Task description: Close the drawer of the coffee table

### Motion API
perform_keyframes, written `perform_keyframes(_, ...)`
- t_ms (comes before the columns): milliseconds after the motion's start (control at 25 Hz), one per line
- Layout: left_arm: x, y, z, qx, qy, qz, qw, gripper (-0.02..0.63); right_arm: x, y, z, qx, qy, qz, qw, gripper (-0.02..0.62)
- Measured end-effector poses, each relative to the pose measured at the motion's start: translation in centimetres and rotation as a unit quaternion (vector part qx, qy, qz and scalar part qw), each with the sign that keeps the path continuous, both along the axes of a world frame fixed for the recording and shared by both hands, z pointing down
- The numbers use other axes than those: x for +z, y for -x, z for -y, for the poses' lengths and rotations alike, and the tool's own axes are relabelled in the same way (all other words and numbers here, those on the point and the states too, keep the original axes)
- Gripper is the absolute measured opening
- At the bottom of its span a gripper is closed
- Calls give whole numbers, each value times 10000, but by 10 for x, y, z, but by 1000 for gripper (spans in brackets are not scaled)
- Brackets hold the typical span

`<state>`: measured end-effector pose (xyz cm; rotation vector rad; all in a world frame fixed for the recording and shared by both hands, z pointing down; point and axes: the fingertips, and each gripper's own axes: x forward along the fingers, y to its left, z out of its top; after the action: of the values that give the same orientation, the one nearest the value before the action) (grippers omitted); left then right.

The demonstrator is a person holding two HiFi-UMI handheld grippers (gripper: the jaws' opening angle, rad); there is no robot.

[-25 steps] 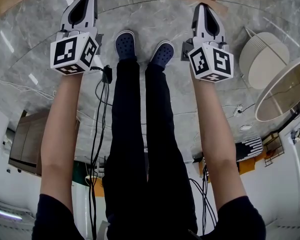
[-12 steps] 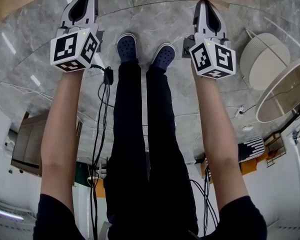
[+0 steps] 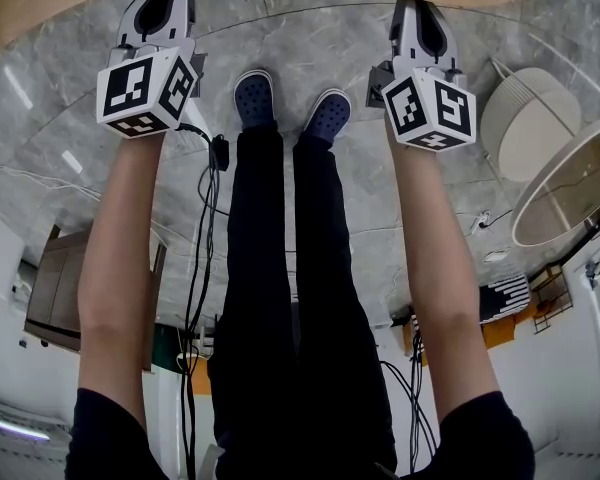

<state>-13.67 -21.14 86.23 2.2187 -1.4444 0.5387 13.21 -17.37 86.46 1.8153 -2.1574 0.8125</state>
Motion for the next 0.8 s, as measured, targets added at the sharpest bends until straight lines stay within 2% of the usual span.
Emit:
perform_keyframes(640,4,-2,8,228,-47,155,9996,25,1,-1,8,-45,-95,46,9999,26)
perform_keyframes(800,4,-5,12,238,27,35,9997,23,2,-3,12,-161,-113,-88,9998,26)
